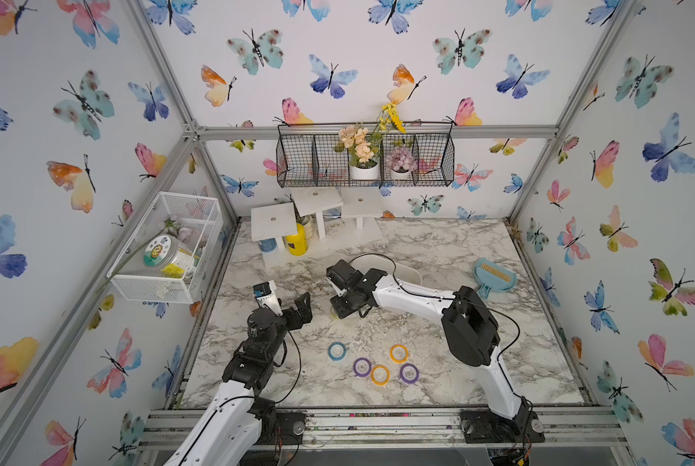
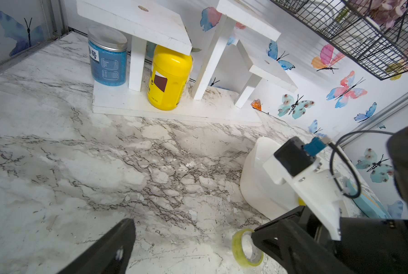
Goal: Put the transparent tape into the storage box
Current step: Pick up the tape at the center of the board.
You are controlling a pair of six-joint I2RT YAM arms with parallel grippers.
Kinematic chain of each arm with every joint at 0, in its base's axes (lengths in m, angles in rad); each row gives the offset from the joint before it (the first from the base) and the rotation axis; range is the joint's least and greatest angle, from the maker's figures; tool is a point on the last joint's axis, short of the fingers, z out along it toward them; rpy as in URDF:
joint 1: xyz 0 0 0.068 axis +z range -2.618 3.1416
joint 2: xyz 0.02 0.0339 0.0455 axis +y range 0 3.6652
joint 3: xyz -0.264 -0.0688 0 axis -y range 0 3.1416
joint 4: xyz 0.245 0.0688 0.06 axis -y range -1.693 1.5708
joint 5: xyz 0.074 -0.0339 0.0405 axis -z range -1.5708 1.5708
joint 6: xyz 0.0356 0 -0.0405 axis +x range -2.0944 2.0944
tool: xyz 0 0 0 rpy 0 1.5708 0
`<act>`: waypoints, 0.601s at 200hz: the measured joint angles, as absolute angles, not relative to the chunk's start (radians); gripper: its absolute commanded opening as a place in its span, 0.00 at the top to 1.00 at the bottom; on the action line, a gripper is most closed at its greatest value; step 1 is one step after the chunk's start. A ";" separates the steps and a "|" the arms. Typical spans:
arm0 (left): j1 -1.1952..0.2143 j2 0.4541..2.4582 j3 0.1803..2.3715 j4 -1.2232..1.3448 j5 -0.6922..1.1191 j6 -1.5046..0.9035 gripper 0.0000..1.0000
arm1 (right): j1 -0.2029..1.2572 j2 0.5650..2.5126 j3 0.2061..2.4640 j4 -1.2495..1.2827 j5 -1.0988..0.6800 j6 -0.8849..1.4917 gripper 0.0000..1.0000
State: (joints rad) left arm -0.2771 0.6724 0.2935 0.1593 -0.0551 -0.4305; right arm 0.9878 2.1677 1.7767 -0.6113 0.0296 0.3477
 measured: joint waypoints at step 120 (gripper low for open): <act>-0.277 0.672 0.294 0.159 -0.055 -0.430 0.01 | 0.881 1.990 1.741 -0.621 0.113 0.321 0.93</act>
